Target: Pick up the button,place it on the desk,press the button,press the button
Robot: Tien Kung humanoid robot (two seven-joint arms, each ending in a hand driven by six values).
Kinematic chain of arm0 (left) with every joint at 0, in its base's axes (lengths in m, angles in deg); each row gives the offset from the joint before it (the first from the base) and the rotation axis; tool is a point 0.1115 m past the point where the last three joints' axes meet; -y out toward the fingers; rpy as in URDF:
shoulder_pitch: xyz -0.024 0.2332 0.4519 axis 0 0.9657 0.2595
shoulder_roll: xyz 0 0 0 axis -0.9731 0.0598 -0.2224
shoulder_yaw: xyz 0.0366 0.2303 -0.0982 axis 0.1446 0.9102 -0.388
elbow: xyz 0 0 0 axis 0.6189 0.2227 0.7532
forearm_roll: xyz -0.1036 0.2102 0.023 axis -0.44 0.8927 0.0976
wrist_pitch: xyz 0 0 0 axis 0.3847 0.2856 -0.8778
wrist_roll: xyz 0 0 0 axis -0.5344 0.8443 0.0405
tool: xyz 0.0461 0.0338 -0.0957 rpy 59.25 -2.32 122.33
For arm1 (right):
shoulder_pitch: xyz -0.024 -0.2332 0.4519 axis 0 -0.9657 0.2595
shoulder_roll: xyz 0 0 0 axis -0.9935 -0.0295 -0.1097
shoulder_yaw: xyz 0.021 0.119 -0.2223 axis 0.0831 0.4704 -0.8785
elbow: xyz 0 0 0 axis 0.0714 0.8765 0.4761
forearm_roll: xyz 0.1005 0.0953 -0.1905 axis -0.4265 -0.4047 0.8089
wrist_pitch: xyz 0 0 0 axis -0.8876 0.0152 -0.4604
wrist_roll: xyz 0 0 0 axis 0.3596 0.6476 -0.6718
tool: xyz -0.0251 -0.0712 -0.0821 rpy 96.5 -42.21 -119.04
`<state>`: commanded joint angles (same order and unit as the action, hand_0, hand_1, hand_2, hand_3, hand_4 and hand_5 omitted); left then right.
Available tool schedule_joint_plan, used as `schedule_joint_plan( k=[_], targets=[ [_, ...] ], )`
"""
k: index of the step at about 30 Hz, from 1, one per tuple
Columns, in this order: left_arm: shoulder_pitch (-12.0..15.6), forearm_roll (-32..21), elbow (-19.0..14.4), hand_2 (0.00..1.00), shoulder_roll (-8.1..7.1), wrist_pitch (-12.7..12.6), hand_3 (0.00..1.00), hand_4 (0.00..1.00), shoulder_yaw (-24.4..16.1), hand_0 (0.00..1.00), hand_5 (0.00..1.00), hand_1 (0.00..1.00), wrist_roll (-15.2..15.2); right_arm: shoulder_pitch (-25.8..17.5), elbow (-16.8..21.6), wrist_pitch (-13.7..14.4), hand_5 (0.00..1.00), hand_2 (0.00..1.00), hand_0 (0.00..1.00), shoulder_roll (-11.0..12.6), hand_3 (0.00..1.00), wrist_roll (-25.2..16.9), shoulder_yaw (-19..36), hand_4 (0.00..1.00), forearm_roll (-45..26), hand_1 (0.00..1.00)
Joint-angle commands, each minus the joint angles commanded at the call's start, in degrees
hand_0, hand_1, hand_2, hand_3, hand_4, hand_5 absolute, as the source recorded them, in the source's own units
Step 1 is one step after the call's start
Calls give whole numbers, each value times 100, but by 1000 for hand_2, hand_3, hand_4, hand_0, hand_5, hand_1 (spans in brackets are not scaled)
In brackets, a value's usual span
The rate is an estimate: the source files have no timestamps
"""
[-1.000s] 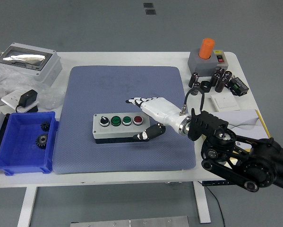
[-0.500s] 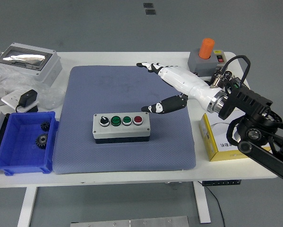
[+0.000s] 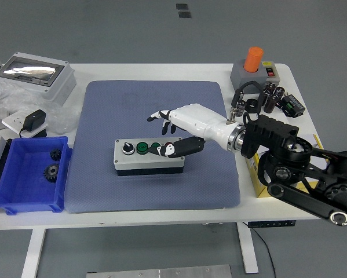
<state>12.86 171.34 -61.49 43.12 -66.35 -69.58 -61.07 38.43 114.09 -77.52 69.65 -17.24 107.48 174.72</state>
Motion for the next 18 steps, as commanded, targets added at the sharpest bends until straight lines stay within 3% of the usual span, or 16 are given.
schedule_joint_plan(
  k=[4,5,10,11,16,17,18],
  targets=[
    [-2,3,0,810,1,3,941,998,0,875,924,851,0,93,-220,-30,879,229,193,-139,762,224,-233,550,182,165],
    [-3,6,0,808,1,5,942,998,-1,874,925,848,1,114,-269,-29,518,163,118,-179,714,263,-279,422,210,88],
    [-11,3,0,808,-1,4,942,998,-1,874,925,848,0,179,-435,-5,518,163,118,-322,714,349,-465,422,268,88],
    [-11,2,-1,808,-2,4,940,998,-1,872,925,848,2,186,-463,5,375,130,75,-345,700,357,-498,421,271,44],
    [-9,-7,-4,808,2,3,940,998,4,872,925,848,7,183,-561,58,375,130,75,-420,700,361,-592,421,257,44],
    [-10,-7,-4,808,2,3,939,998,4,872,926,847,7,182,-574,69,293,123,59,-432,698,359,-605,404,252,27],
    [-11,-5,-4,808,3,4,939,998,2,872,926,847,6,180,-591,81,293,123,59,-445,698,356,-618,404,246,27]
  ],
)
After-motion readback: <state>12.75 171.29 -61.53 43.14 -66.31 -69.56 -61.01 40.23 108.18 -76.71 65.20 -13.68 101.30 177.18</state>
